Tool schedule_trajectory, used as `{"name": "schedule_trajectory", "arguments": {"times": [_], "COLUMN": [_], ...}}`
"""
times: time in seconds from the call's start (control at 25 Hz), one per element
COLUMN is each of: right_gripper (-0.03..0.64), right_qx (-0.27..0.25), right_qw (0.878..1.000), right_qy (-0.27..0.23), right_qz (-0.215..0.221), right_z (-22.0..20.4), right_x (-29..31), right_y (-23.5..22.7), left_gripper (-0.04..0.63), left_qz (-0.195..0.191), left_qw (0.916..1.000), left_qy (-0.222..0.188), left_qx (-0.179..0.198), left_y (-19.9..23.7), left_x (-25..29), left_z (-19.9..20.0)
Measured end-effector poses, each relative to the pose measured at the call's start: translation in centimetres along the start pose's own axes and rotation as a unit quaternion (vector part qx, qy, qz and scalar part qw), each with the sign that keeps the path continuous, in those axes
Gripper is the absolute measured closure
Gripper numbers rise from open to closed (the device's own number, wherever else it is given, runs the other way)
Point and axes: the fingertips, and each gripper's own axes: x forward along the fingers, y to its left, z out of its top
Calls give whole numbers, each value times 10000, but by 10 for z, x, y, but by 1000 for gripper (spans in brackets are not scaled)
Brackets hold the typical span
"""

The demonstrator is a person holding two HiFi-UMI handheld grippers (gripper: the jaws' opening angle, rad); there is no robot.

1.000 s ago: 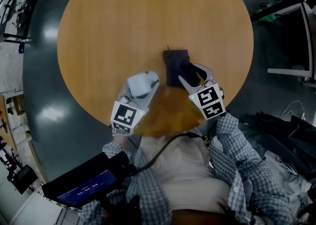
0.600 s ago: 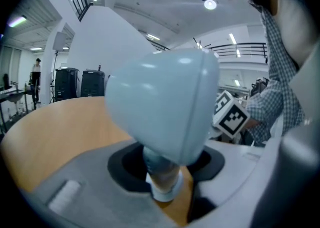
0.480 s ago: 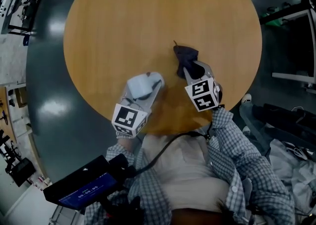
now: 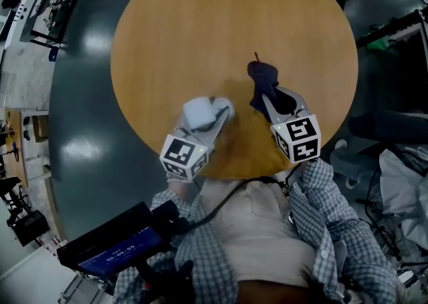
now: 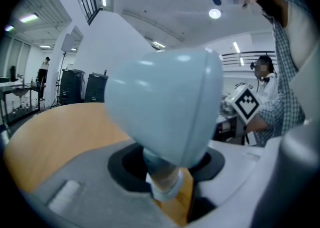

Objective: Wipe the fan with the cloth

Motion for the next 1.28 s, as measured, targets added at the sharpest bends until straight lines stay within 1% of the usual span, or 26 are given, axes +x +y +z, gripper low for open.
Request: {"name": "schedule_trajectory", "arguments": {"times": [0.12,0.24,0.36,0.48,0.56,0.64,0.68,0.76,0.92,1.0,1.08,1.16,1.28], "right_gripper": [529,529,529,529,529,529,529,529,529,529,529,529,529], "right_qx": [-34,-160,-409,-659,-731,-784,-791,-754,-392,-378,-355,-207,-30], "right_qw": [9982,9921,9818,9664,9565,9520,9525,9579,9686,9754,9816,9863,9921], "right_qy": [-554,-1049,-1425,-1747,-1855,-1810,-1742,-1549,-1344,-1175,-954,-754,-431], "right_qz": [246,675,1184,1767,2132,2341,2367,2299,2056,1824,1613,1455,1177], "right_z": [39,85,122,155,170,174,171,161,149,137,120,101,70], "right_x": [-5,-15,-23,-36,-42,-39,-34,-19,4,17,29,38,47], "right_y": [17,41,75,119,141,153,156,150,114,95,78,62,40], "left_gripper": [422,422,422,423,422,422,422,422,423,423,423,423,423], "left_qz": [1,-26,-9,-61,-76,-102,-115,-123,-96,-130,-168,-183,-190], "left_qw": [9999,9997,9996,9993,9990,9988,9988,9988,9992,9991,9982,9968,9950], "left_qy": [-94,-170,-157,-189,-184,-223,-259,-312,-281,-375,-572,-740,-886], "left_qx": [82,160,246,322,389,420,409,346,284,139,-81,-240,-411], "left_y": [12,20,25,26,27,27,27,27,30,31,32,34,37], "left_x": [6,14,21,26,30,33,34,34,36,34,31,29,27], "left_z": [0,6,9,11,13,17,20,26,31,31,35,42,50]}}
